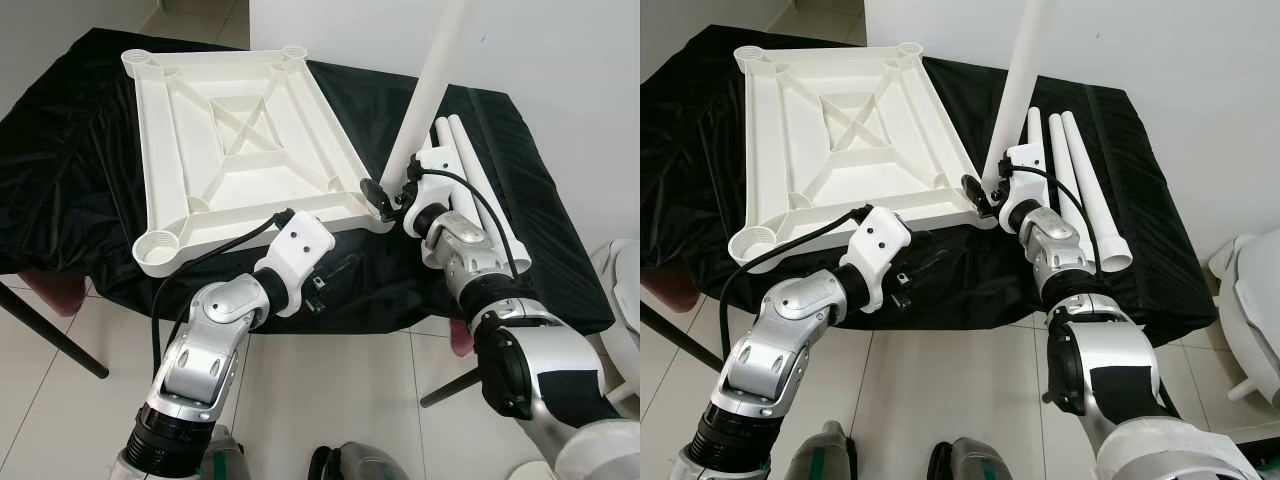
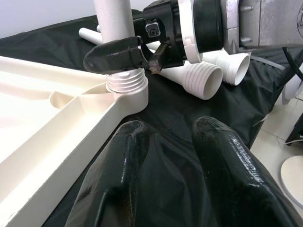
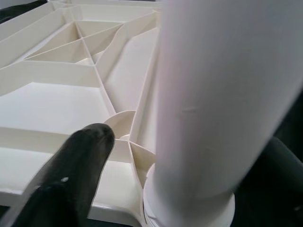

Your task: Building children table

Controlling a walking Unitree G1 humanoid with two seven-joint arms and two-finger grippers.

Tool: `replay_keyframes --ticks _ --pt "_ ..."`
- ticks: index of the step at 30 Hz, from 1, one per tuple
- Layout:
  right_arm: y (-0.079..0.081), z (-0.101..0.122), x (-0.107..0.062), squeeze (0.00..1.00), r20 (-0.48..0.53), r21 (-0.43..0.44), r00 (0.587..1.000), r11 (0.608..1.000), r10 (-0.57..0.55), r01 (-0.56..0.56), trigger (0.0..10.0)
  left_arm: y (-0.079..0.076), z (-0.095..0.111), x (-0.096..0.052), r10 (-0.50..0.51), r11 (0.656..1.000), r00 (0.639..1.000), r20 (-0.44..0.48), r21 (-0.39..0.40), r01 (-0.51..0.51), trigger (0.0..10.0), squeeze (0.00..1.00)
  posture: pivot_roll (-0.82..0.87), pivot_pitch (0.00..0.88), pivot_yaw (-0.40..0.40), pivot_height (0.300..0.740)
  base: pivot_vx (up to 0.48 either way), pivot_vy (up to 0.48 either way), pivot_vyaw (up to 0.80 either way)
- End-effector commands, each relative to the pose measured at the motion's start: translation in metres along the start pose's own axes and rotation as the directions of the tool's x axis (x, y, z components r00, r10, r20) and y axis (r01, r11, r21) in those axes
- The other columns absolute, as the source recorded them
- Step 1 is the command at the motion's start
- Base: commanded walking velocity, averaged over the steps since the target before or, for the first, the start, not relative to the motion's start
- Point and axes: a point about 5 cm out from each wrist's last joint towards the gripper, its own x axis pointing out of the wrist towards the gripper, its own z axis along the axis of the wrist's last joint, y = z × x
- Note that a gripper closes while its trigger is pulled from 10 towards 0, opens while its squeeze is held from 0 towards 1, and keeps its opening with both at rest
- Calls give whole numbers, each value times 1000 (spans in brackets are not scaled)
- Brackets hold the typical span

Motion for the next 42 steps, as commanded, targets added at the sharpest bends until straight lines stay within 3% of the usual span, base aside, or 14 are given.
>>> replay_keyframes --ticks 1,4,5,12,13,22,30,31,32,33,42 --pt "-1 0 0 820 -24 -20 999 999 24 -25 10000 4 4 0 85 996 996 14 3 -85 10000 0 104 17 -108 740 0 0 0" --pt "-2 0 0 820 -31 -22 999 999 29 -29 10000 4 4 0 86 996 996 13 3 -86 10000 0 104 17 -108 740 0 0 0" --pt "-2 0 0 1000 -34 -28 999 999 29 -30 10000 5 4 -1 89 996 996 13 3 -89 10000 0 114 20 -108 740 0 0 0" --pt "-3 0 1 1000 -45 -57 998 998 36 -39 10000 7 5 -3 98 995 995 11 4 -98 10000 0 120 19 -107 740 0 0 0" --pt "-3 -1 0 0 -54 -72 998 997 26 -30 10000 7 5 -3 97 995 995 11 4 -98 10000 0 121 20 -106 740 0 0 0" --pt "-10 -5 -2 0 -65 -81 994 994 -84 79 10000 1 3 0 65 998 998 -1 -16 -65 10000 0 124 21 -106 740 0 0 0" --pt "-8 -12 -4 0 -64 -73 993 993 -100 95 10000 -1 3 2 56 998 998 1 -17 -56 10000 0 124 17 -102 740 0 0 0" --pt "-8 -14 -4 0 -75 -59 993 994 -95 90 4706 -2 3 2 54 998 999 2 -17 -54 10000 0 124 17 -102 740 0 0 0" --pt "-7 -16 -4 0 -82 -49 992 995 -91 87 4706 -2 3 2 54 998 999 3 -17 -54 10000 0 121 14 -99 740 0 0 0" --pt "-6 -17 -5 0 -87 -42 993 997 -75 71 0 -2 4 3 53 998 999 3 -17 -53 10000 0 121 14 -99 740 0 0 0" --pt "-5 -22 -7 0 -104 -40 993 998 -51 47 0 -1 4 2 53 998 999 2 -17 -53 10000 0 117 17 -101 740 0 0 0"
